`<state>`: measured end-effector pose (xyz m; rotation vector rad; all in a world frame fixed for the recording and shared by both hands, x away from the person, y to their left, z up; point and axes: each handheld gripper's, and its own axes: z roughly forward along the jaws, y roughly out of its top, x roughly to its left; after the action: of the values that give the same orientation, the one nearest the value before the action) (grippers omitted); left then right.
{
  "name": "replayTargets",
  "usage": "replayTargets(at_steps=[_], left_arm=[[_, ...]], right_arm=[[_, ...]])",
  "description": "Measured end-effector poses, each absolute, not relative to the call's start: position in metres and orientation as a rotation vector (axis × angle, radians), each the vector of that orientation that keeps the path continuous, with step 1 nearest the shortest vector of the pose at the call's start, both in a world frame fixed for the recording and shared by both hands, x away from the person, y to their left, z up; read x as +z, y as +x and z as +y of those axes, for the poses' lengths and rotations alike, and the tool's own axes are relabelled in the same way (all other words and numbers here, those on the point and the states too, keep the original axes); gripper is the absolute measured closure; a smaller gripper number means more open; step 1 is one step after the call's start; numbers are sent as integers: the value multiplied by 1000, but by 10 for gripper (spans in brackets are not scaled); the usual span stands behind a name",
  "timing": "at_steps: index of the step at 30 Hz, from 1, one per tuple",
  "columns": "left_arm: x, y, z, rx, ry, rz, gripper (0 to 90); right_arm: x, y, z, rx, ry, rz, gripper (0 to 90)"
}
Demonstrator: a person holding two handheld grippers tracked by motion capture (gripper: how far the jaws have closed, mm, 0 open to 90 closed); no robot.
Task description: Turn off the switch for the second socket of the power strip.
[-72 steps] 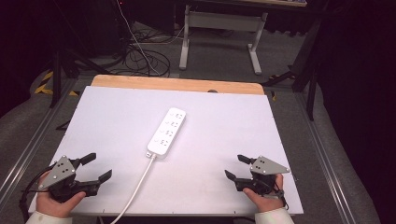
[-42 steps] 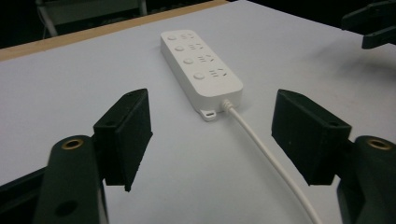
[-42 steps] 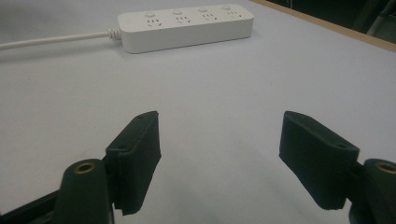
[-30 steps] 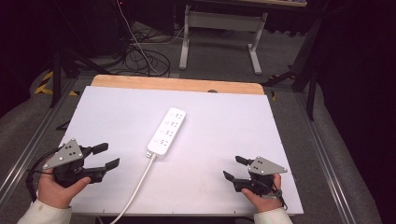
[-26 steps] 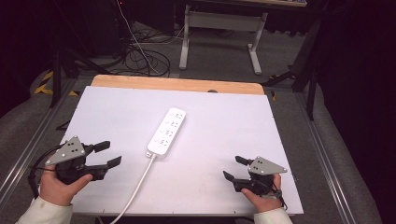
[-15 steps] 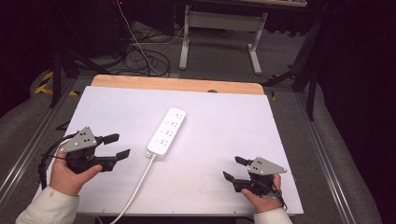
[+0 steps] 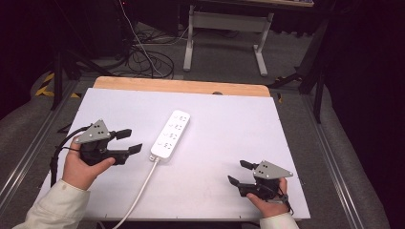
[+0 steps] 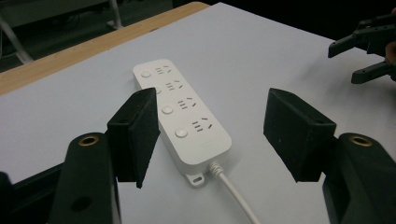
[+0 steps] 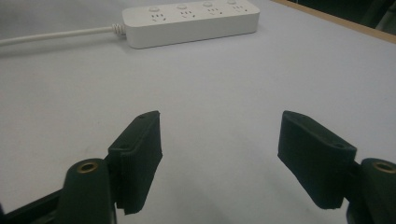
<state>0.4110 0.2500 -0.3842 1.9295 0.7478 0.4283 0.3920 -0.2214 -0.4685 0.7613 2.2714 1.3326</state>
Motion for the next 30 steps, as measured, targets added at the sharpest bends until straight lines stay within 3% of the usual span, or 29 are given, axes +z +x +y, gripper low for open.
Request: replayTargets(at_steps=[30], left_arm=[[-400, 467, 202, 396, 2014, 755, 429]], right_arm=[[-470, 393, -221, 1338, 755, 2286, 312]])
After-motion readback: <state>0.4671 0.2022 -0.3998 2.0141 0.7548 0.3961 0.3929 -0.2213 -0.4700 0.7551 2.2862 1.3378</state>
